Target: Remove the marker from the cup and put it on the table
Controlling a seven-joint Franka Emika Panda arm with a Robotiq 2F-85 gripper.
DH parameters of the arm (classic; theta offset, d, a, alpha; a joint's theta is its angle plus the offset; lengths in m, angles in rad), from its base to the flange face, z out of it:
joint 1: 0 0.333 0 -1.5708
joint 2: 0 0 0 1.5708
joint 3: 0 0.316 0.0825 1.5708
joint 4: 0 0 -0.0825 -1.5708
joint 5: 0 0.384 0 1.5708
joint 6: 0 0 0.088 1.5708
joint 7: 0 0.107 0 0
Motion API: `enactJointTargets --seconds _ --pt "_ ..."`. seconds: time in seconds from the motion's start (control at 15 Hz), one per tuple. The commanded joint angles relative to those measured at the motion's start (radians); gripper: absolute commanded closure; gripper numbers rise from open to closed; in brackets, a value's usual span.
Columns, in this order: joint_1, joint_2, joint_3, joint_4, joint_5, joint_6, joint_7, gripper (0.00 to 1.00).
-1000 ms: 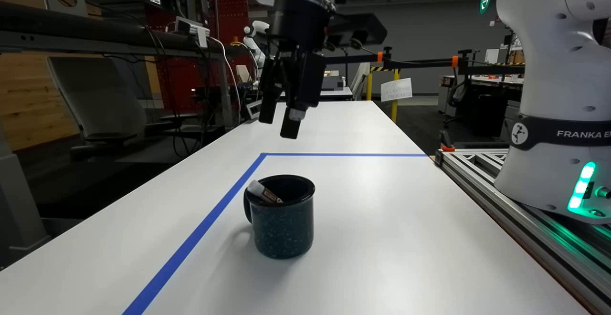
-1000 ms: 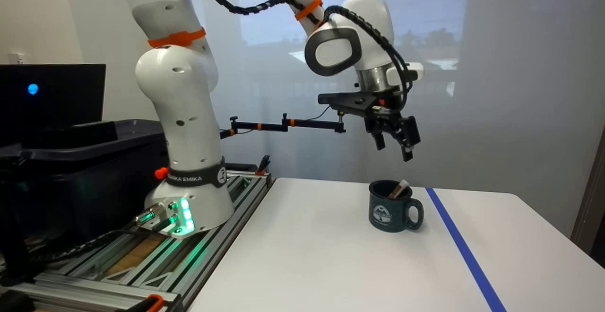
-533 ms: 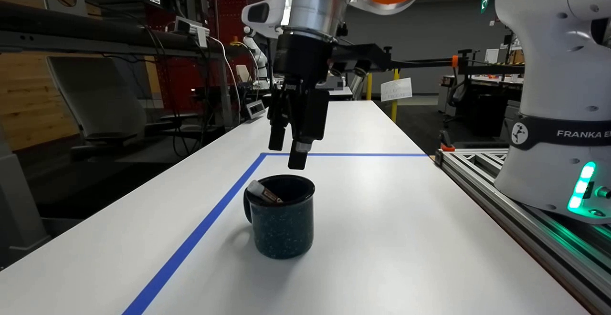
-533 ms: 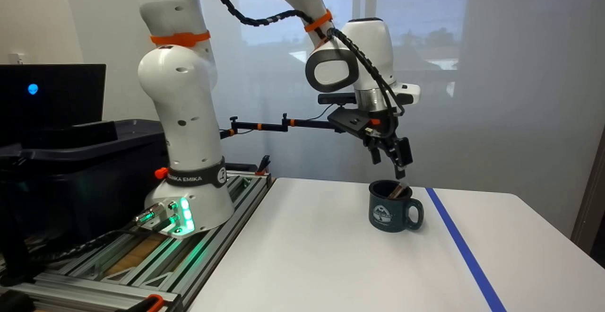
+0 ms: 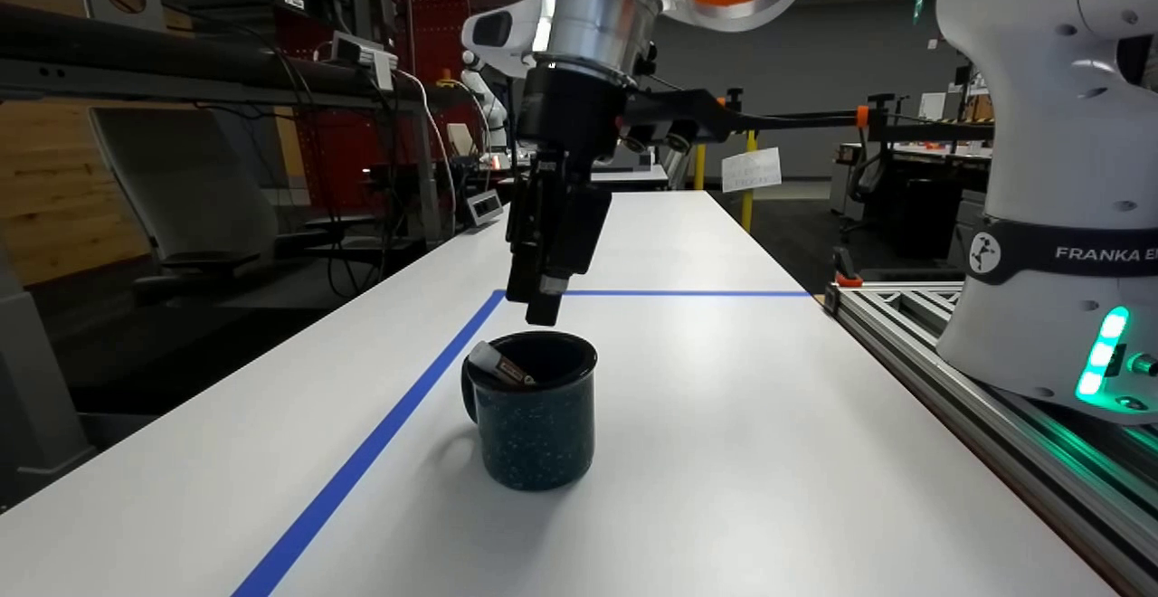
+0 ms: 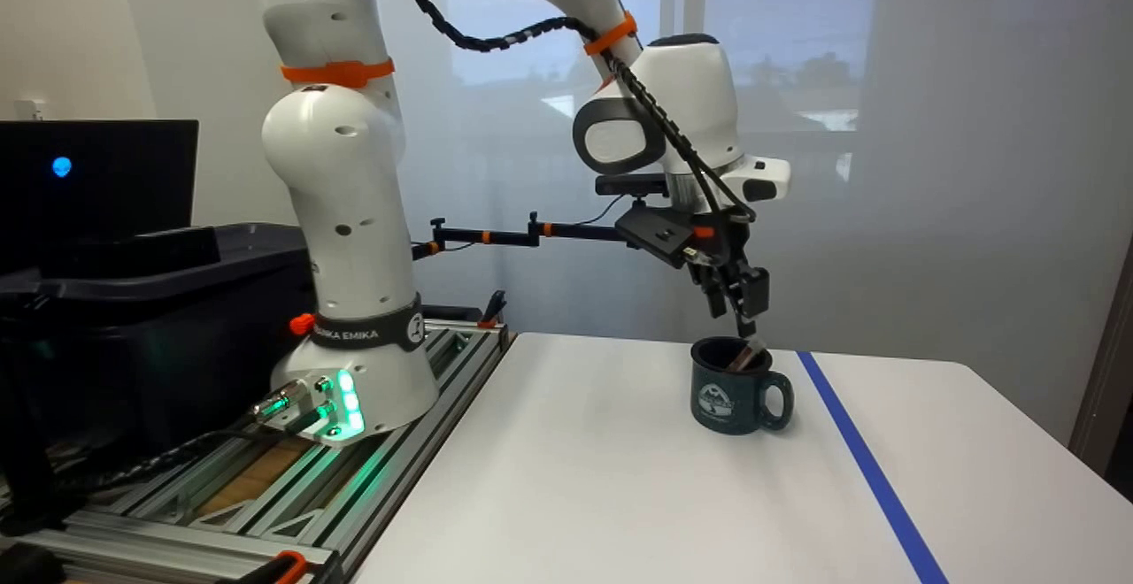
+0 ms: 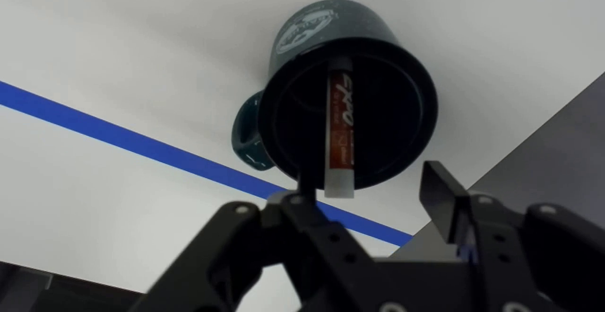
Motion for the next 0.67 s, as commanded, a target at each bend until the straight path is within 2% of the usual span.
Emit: enactJointTargets --seconds 0.0,0.27,0.33,0.53,0.6 --pt "0.050 0.002 -0.013 0.024 0.174 0.002 -0.167 0.70" --pt "0.047 0.033 -0.020 0.046 0.290 -0.006 -0.314 0.84" --pt "0.044 0.044 -0.022 0.050 0.312 -0.007 -0.347 0.84" --pt "0.039 0.077 -0.023 0.059 0.366 -0.013 -0.430 0.69" --pt "0.037 0.089 -0.021 0.061 0.376 -0.014 -0.449 0.56"
